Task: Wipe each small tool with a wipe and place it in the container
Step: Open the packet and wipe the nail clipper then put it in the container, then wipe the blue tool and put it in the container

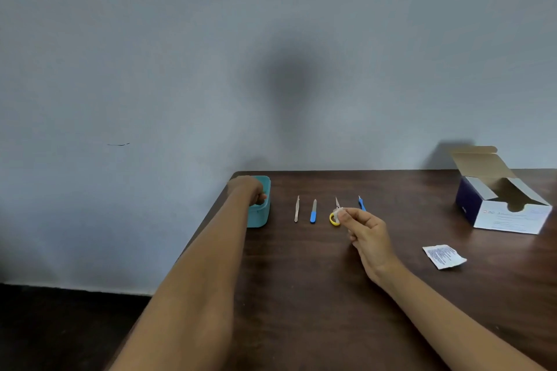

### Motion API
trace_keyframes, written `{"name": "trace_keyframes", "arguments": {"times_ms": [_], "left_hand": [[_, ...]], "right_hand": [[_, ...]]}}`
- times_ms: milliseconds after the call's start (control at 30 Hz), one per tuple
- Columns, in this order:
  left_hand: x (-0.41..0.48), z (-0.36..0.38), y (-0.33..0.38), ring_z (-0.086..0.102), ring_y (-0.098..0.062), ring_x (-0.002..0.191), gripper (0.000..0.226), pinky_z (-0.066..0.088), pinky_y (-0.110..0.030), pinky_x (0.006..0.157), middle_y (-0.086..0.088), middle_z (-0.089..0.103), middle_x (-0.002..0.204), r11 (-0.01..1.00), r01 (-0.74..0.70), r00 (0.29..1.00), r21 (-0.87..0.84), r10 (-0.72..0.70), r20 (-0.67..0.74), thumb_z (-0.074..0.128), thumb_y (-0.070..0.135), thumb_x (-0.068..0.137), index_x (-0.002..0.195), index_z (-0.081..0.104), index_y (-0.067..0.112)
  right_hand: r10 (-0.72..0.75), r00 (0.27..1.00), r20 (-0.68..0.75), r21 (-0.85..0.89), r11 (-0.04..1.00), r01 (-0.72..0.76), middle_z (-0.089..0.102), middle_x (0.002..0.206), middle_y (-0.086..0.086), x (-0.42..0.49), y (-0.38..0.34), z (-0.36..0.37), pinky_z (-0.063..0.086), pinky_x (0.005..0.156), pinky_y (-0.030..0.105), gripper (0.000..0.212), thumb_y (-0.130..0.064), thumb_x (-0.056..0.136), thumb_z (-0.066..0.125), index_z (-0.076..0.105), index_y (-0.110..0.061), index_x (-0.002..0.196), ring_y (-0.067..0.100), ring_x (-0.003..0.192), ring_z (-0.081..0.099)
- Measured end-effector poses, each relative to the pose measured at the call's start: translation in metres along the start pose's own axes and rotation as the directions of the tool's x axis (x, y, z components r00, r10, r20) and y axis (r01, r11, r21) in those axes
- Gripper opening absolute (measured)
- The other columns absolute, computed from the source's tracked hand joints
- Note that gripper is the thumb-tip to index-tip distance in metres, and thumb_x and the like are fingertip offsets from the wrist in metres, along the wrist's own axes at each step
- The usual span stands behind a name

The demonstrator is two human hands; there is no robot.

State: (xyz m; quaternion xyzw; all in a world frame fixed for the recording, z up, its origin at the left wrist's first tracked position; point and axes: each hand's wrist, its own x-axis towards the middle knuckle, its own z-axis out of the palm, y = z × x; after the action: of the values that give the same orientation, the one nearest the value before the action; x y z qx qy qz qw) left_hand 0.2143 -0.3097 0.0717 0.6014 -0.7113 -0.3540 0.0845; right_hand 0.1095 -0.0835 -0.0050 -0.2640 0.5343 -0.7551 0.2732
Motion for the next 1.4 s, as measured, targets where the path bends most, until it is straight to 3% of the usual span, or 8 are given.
{"name": "trace_keyframes", "arguments": {"times_ms": [267, 533, 700, 867, 933, 1000, 1133, 1400], "left_hand": [[0.003, 0.001, 0.013, 0.035, -0.013, 0.048, 0.03, 0.031, -0.022, 0.052, -0.004, 0.042, 0.043, 0.923, -0.017, 0.986, 0.384, -0.048, 0.159, 0.043, 0.0, 0.09, 0.061, 0.046, 0.007], [0.004, 0.007, 0.013, 0.044, -0.029, 0.131, 0.052, 0.039, -0.036, 0.107, -0.018, 0.038, 0.146, 0.798, -0.153, 0.985, 0.583, 0.075, 0.156, 0.035, 0.011, 0.1, 0.149, 0.02, 0.0], [0.004, 0.005, 0.012, 0.046, -0.028, 0.129, 0.046, 0.039, -0.035, 0.105, -0.016, 0.043, 0.143, 0.704, -0.188, 0.979, 0.685, 0.08, 0.186, 0.037, 0.017, 0.102, 0.145, 0.032, 0.002], [0.014, -0.007, 0.016, 0.047, -0.013, 0.063, 0.035, 0.045, -0.023, 0.066, -0.004, 0.063, 0.093, 0.679, -0.167, 0.982, 0.715, 0.046, 0.186, 0.051, 0.02, 0.098, 0.131, 0.057, 0.014], [0.015, -0.021, 0.025, 0.053, -0.013, 0.079, 0.036, 0.047, -0.026, 0.086, 0.002, 0.065, 0.118, 0.693, -0.209, 0.978, 0.69, 0.136, 0.159, 0.059, 0.024, 0.095, 0.131, 0.059, 0.02], [0.013, -0.037, 0.038, 0.062, -0.015, 0.089, 0.036, 0.047, -0.026, 0.086, 0.001, 0.07, 0.098, 0.752, -0.234, 0.961, 0.616, 0.275, 0.03, 0.065, 0.029, 0.091, 0.123, 0.064, 0.013], [0.003, -0.051, 0.063, 0.049, -0.008, 0.048, 0.023, 0.048, -0.026, 0.07, 0.001, 0.061, 0.063, 0.861, -0.393, 0.845, 0.322, 0.476, -0.244, 0.062, 0.019, 0.087, 0.096, 0.068, -0.001], [-0.045, 0.024, 0.079, 0.058, -0.016, 0.069, 0.021, 0.05, -0.028, 0.068, 0.0, 0.061, 0.068, 0.786, -0.56, 0.811, 0.261, 0.584, -0.019, 0.066, 0.023, 0.084, 0.091, 0.07, 0.004]], "right_hand": [[-0.009, 0.999, 0.033, 0.004, 1.0, 0.009, 0.071, 0.08, 0.0, 0.003, 0.005, -0.001, 0.039, 0.067, 0.017, 0.017, -0.011, 0.083, 0.067, 0.072, 0.0, 0.096, -0.004, 0.056, 0.056], [-0.004, 0.999, 0.053, 0.011, 1.0, 0.003, 0.07, 0.075, -0.004, 0.006, 0.008, -0.002, 0.041, 0.07, 0.017, 0.015, -0.009, 0.084, 0.067, 0.072, 0.001, 0.095, -0.003, 0.058, 0.057], [0.006, 0.998, 0.056, 0.01, 1.0, -0.006, 0.071, 0.082, 0.001, 0.008, 0.009, -0.003, 0.043, 0.067, 0.014, 0.015, -0.011, 0.084, 0.067, 0.072, -0.001, 0.094, -0.003, 0.062, 0.06], [0.007, 0.999, 0.047, 0.004, 1.0, -0.007, 0.07, 0.083, 0.002, 0.008, 0.009, -0.002, 0.042, 0.067, 0.015, 0.016, -0.01, 0.084, 0.067, 0.071, 0.002, 0.095, -0.003, 0.057, 0.057], [0.004, 0.999, 0.045, 0.009, 1.0, -0.004, 0.07, 0.081, 0.001, 0.007, 0.008, -0.002, 0.042, 0.07, 0.017, 0.015, -0.009, 0.084, 0.067, 0.071, 0.002, 0.094, -0.002, 0.057, 0.058], [0.005, 0.999, 0.04, 0.004, 1.0, -0.005, 0.07, 0.08, 0.0, 0.006, 0.007, -0.001, 0.042, 0.071, 0.018, 0.016, -0.009, 0.084, 0.068, 0.071, 0.002, 0.094, -0.002, 0.058, 0.058], [0.036, 0.999, 0.021, 0.006, 0.999, -0.036, 0.067, 0.072, -0.005, 0.005, 0.004, -0.002, 0.037, 0.063, 0.02, 0.015, -0.016, 0.082, 0.07, 0.074, -0.006, 0.092, 0.005, 0.055, 0.044], [0.021, 0.989, -0.148, 0.173, 0.985, 0.005, 0.062, 0.066, -0.008, 0.013, -0.015, -0.012, 0.033, 0.047, 0.014, 0.007, -0.012, 0.086, 0.067, 0.072, -0.016, 0.084, 0.002, 0.049, 0.038]]}}
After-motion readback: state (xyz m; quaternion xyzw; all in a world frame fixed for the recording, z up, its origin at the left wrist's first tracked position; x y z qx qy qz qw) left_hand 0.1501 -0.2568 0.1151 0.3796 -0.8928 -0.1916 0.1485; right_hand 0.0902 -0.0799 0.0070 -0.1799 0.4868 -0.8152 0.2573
